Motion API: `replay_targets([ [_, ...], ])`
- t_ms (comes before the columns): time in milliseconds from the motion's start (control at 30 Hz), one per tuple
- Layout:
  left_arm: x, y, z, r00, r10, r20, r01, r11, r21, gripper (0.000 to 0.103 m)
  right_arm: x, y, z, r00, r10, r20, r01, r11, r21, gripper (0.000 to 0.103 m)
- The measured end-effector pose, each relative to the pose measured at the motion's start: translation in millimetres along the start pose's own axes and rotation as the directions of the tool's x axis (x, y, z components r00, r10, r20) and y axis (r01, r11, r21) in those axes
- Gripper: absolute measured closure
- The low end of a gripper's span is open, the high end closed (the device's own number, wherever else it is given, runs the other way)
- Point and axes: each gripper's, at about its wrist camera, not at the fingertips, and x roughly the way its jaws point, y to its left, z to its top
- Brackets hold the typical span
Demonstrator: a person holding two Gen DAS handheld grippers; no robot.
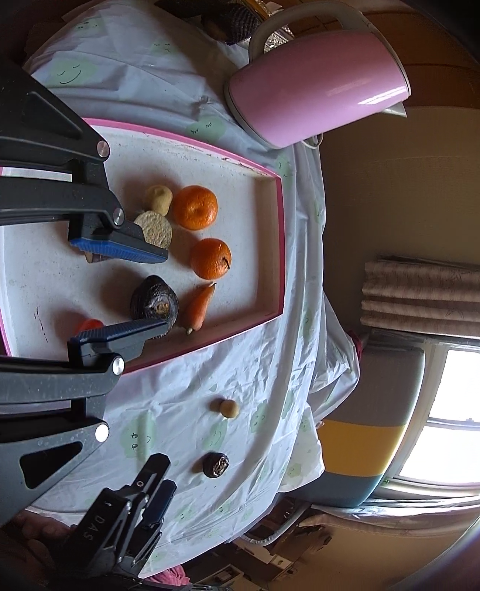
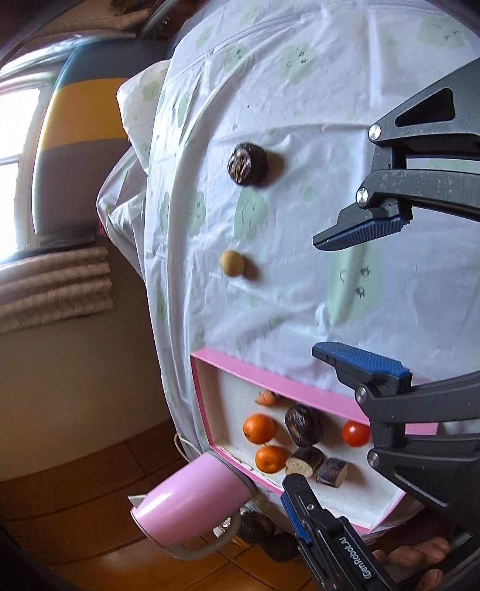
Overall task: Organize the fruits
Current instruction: 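Grasp the second tan fruit with left gripper while right gripper moves to the dark round fruit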
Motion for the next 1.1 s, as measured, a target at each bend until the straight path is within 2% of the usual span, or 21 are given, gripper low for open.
replay_targets([
  [200,4,-12,1,1.0,-0.015,-0.011,0.015,0.999,0.028,0.072,-2,-21,1,0.999,-0.04,0.005,0.04,0.998,0.045,0.048],
  [467,11,-32,6,0.999,-0.044,-0.027,0.046,0.997,0.069,0.072,-4,-43,4,0.996,-0.093,0.011,0.092,0.993,0.076,0.04],
  [700,19,-50,11,0.997,-0.062,-0.04,0.066,0.992,0.106,0.072,-4,-65,9,0.991,-0.132,0.013,0.13,0.985,0.116,0.04],
  [1100,39,-70,18,0.994,-0.076,-0.082,0.087,0.986,0.144,0.072,4,-93,30,0.984,-0.175,0.029,0.17,0.977,0.132,0.035],
])
